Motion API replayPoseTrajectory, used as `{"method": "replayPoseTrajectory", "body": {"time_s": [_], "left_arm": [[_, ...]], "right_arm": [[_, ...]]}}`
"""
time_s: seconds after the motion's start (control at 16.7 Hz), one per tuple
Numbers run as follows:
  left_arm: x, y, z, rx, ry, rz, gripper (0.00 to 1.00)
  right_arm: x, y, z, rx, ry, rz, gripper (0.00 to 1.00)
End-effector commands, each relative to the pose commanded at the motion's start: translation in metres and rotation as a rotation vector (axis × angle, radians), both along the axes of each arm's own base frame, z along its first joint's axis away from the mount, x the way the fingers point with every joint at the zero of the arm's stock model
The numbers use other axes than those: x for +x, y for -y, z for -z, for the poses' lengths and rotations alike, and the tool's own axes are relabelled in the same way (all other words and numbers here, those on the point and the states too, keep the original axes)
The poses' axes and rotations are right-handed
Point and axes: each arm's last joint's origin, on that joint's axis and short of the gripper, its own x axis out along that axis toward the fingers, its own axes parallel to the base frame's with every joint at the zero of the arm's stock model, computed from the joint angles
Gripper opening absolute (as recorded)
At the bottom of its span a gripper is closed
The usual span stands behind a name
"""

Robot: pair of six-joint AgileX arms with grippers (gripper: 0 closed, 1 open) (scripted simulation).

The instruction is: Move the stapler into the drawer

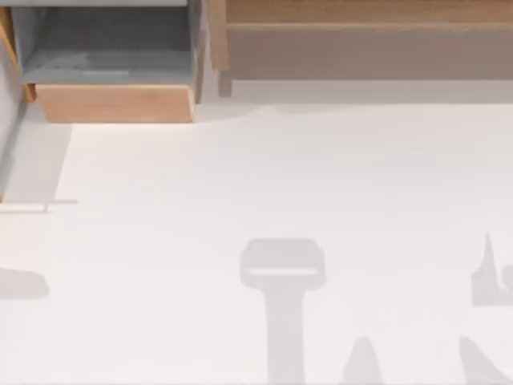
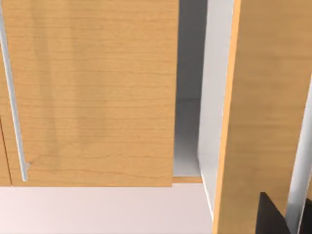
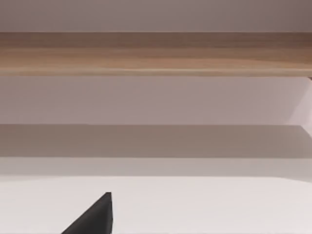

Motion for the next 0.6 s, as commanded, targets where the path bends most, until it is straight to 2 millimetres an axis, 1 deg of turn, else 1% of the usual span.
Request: {"method": "replayPoseTrajectory", "body": {"time_s": [0.24,0.36,0.48,0.6], "left_arm": [[0.000,0.000,0.000,0.000,0.000,0.000,0.00],[0.000,0.000,0.004,-0.017,-0.017,-0.002,0.00],[0.010,0.001,0.006,-0.023,-0.026,-0.001,0.00],[0.026,-0.001,0.004,-0.016,-0.017,-0.003,0.00]], "right_arm": [[0.000,0.000,0.000,0.000,0.000,0.000,1.00],[0.000,0.000,0.000,0.000,0.000,0.000,1.00],[0.000,0.000,0.000,0.000,0.000,0.000,1.00],[0.000,0.000,0.000,0.000,0.000,0.000,1.00]]}}
